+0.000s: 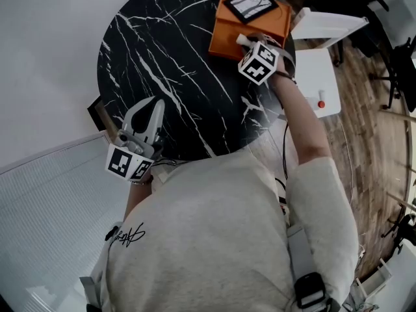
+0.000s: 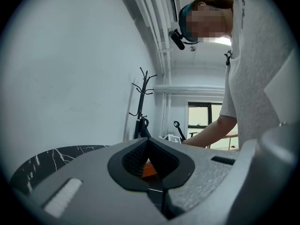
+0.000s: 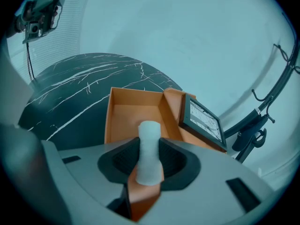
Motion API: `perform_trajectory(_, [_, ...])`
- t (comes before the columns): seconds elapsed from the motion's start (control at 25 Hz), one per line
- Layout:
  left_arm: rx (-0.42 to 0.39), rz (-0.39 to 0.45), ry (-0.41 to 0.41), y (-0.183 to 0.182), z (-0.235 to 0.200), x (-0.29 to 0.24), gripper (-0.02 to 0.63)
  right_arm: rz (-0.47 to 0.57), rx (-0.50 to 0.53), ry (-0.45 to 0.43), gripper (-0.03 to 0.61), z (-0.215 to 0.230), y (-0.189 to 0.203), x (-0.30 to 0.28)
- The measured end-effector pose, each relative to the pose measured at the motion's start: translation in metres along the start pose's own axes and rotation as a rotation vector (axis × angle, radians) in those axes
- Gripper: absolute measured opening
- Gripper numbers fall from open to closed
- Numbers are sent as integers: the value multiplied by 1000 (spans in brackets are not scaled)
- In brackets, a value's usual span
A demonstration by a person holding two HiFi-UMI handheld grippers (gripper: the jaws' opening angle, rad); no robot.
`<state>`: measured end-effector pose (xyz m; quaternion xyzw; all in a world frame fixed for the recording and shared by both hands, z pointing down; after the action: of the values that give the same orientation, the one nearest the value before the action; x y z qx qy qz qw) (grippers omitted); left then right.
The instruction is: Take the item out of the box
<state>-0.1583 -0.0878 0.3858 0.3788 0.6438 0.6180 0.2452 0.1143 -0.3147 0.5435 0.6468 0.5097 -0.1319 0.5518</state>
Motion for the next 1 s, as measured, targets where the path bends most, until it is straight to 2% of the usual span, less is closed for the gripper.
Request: perform_trajectory(1.0, [-10,22,22,-7,5,0,0,129,8,80,127,-2,-36,43])
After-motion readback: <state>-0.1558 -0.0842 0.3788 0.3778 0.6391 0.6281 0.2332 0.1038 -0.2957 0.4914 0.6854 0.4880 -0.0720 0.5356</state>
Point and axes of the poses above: the fingertips, and each gripper's own axes: x backward along the fingers, z to its right, y out of its underside, the point moved 8 cm from there along x, backward along the fingers, and after that the axes turned 10 degrees about z, right-handed, at the moved point
